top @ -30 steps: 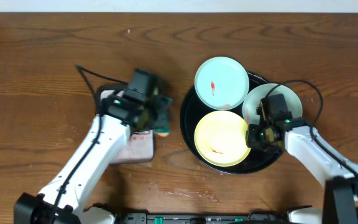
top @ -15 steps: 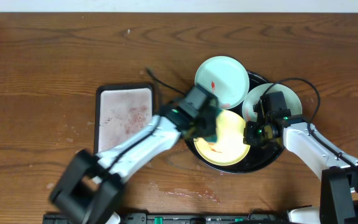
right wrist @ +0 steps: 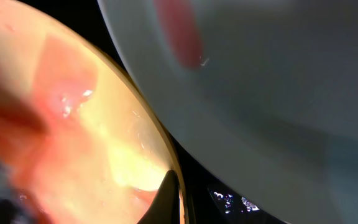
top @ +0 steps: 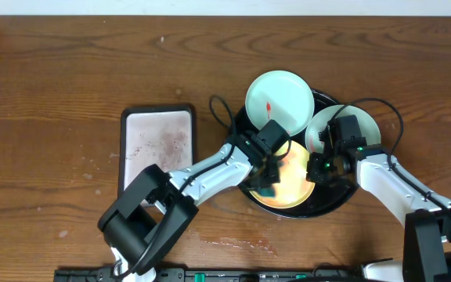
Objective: Clean dirty plates on tray and stack at the side
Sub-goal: 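Scrub the yellow plate with the sponge held in left gripper, then return the sponge to the white tray with the left gripper, then grasp the yellow plate rim with right gripper and lift it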
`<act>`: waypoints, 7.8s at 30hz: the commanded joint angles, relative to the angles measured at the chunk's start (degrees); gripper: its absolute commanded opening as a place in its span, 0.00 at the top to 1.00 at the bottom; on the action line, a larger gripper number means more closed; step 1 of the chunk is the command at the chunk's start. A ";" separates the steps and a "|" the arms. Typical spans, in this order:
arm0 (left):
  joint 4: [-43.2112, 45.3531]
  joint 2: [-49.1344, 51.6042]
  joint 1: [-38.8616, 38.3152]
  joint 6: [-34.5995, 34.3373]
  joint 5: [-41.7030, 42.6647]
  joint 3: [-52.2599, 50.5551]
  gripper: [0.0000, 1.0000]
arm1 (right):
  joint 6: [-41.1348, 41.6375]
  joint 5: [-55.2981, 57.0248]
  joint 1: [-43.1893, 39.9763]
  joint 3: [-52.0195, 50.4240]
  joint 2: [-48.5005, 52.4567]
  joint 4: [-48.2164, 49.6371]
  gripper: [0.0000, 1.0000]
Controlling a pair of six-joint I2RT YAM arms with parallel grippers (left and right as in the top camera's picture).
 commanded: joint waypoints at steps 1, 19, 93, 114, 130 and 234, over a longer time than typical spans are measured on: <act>-8.68 1.97 1.57 0.31 -27.98 -1.27 0.93 | 0.13 3.37 0.07 -1.40 3.26 -0.26 0.99; 10.91 6.27 0.79 5.51 5.79 4.15 0.92 | -0.31 4.11 0.07 -1.40 3.26 -0.66 0.99; -12.74 4.85 4.94 17.94 -38.62 15.85 0.93 | -0.74 5.90 0.11 -1.40 3.26 -1.55 0.99; -35.08 -14.69 25.51 20.13 -26.47 6.14 0.91 | -6.71 -3.10 0.13 -1.31 2.69 2.34 0.99; -30.91 -29.70 34.12 24.02 -14.80 2.34 0.34 | -2.05 29.46 4.22 -0.37 -25.83 -2.34 0.99; -33.16 -48.50 34.12 24.00 -14.36 2.34 0.12 | 4.24 21.86 8.02 3.15 -35.26 -4.98 0.99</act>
